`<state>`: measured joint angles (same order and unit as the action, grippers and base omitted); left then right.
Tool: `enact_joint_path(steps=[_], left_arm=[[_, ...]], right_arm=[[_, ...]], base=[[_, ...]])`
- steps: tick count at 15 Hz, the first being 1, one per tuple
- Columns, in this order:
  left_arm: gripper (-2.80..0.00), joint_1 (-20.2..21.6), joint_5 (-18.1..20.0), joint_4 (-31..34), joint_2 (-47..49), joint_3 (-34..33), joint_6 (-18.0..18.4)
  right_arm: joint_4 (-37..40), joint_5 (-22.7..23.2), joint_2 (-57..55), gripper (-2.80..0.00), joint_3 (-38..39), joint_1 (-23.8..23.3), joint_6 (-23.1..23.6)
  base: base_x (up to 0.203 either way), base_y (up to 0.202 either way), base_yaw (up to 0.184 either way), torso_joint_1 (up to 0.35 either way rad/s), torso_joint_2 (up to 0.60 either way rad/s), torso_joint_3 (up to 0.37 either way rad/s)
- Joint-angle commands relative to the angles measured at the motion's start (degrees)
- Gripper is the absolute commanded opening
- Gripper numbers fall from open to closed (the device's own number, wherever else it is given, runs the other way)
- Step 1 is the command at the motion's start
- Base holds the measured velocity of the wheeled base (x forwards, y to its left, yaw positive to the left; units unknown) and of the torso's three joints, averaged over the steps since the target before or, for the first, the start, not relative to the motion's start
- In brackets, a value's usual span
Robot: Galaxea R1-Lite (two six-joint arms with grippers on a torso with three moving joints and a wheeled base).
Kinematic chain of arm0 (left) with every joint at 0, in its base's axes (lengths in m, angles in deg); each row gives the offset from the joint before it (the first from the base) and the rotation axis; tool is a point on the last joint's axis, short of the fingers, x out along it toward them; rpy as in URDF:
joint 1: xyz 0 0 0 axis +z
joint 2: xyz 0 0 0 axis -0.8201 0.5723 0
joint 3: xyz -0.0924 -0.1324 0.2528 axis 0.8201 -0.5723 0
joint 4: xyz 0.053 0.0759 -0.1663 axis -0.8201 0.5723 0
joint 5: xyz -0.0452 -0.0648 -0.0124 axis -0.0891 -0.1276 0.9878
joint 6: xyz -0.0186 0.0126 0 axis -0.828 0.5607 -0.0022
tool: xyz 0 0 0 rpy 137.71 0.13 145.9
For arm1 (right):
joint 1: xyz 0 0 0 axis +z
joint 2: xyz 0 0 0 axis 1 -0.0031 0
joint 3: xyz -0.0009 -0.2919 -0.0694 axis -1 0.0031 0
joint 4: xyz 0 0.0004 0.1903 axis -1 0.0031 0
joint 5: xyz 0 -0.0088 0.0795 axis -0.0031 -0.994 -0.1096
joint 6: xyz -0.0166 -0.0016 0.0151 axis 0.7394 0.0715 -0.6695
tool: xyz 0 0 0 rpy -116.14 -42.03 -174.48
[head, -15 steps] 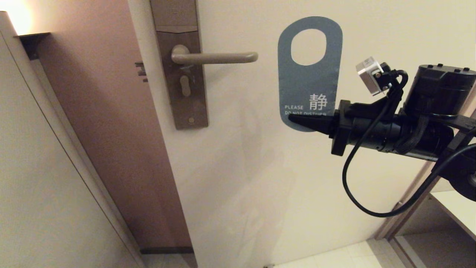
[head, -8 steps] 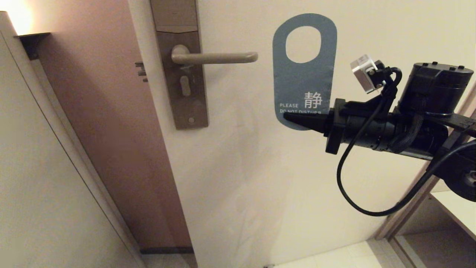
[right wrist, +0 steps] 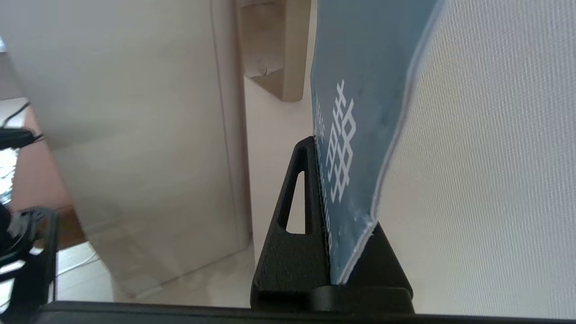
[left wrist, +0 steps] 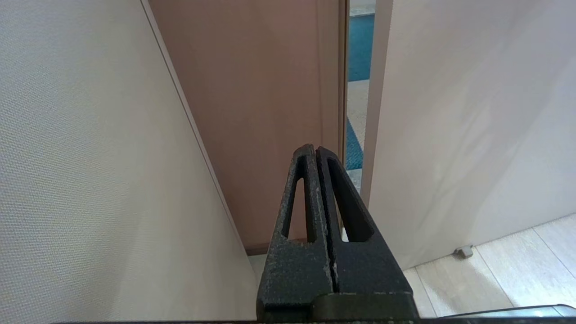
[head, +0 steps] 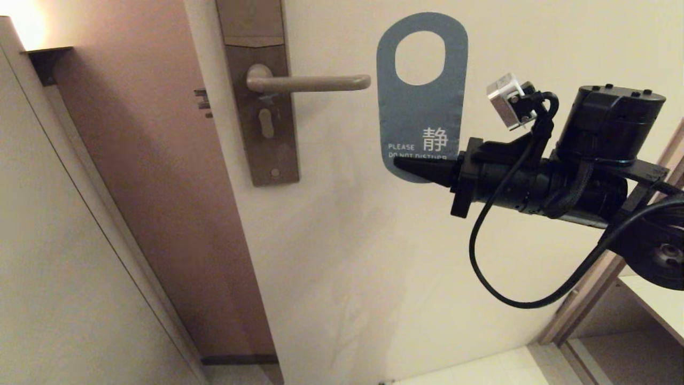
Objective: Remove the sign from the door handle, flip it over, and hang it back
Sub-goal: Hang the sign back with the other side facing out
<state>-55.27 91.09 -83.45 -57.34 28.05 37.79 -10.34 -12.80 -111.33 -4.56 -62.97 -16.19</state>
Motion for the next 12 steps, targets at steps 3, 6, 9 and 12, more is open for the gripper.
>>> enact_joint_path(steps=[3,6,9,12], left_arm=[[-2.8,0.01,0.03,0.0,0.08,0.0,0.04],[-2.8,0.01,0.03,0.0,0.08,0.0,0.04],[-2.8,0.01,0.03,0.08,0.08,0.0,0.04],[-2.8,0.01,0.03,0.0,0.08,0.0,0.04]], right_arm=[[-0.22,-1.39,-0.88,-2.8,-1.23,1.44,0.02],[-0.22,-5.68,-1.71,-2.8,-1.97,1.44,0.02],[-0.22,-6.55,-2.15,-2.8,-2.06,1.44,0.02],[-0.14,-11.2,-2.43,-2.8,-2.14,1.44,0.1]], base=[[0.0,0.0,0.0,0.0,0.0,0.0],[0.0,0.0,0.0,0.0,0.0,0.0],[0.0,0.0,0.0,0.0,0.0,0.0],[0.0,0.0,0.0,0.0,0.0,0.0]])
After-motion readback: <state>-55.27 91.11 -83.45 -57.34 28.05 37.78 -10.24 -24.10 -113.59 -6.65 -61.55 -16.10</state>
